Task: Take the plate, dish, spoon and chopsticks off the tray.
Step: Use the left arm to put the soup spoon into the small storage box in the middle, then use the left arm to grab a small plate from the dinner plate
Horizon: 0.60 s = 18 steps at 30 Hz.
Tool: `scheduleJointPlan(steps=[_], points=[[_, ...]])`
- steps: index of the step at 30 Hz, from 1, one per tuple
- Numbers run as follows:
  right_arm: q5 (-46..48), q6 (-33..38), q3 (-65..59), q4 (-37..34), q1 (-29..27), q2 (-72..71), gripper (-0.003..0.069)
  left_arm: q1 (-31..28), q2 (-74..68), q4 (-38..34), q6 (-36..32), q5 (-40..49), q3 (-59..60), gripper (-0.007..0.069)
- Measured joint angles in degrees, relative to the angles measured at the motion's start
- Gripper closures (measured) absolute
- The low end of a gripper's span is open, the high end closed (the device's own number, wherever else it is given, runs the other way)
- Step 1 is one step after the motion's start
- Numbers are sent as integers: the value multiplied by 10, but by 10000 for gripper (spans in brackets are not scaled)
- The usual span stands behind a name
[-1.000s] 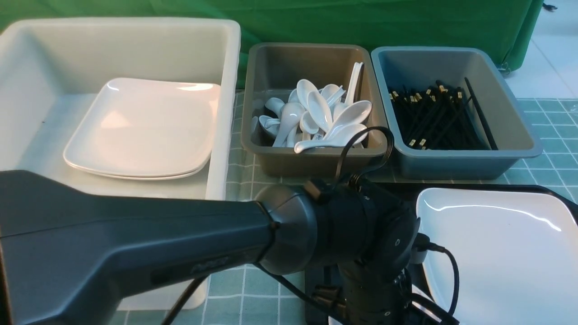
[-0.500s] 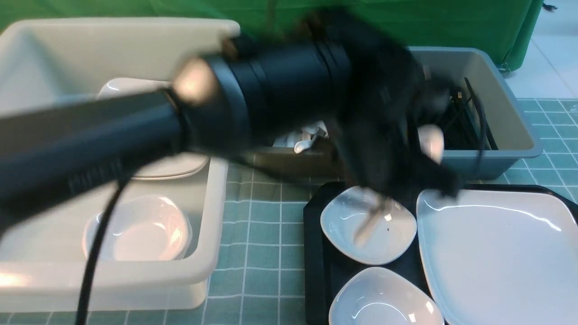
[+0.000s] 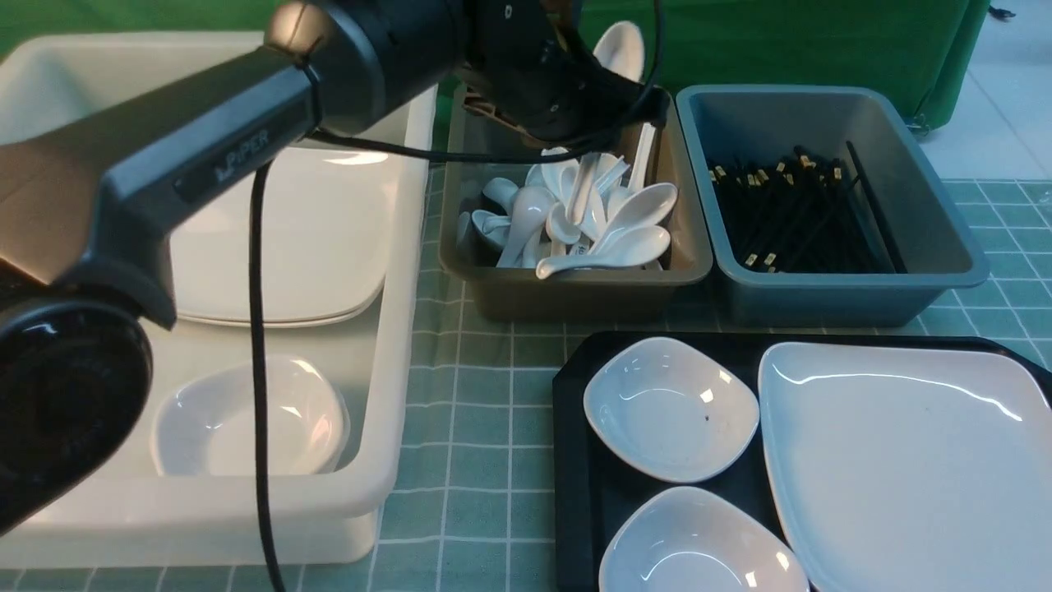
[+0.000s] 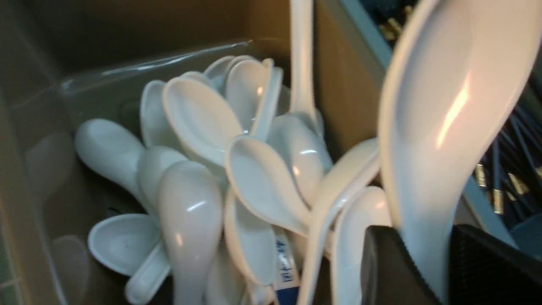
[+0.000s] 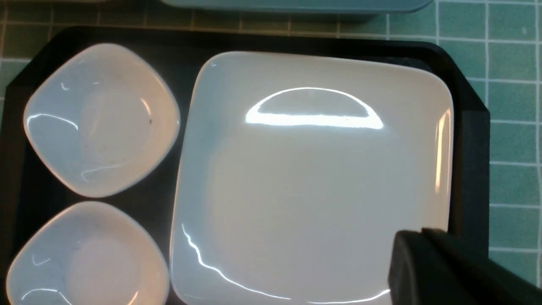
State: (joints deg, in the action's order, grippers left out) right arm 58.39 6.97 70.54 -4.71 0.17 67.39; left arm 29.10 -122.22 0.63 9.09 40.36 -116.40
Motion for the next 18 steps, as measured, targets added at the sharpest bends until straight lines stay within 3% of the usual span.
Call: scheduleJointPlan(steps=[5,8,10,12,15,18], points=[[0,0,0,0,0,0,624,-12,1,8,0,26,-3,179],[0,1,-1,0,0,0,624,-10,11,3,-2,83,-4,134],[1,1,-1,0,0,0,624,-6,19,-2,-12,146,-4,174],[2,1,-1,0,0,0,624,4,25,-6,-25,198,-4,259],[6,2,-1,0,0,0,624,41,38,-3,-63,274,6,529],[13,2,-1,0,0,0,624,87,54,-3,-78,287,39,601]])
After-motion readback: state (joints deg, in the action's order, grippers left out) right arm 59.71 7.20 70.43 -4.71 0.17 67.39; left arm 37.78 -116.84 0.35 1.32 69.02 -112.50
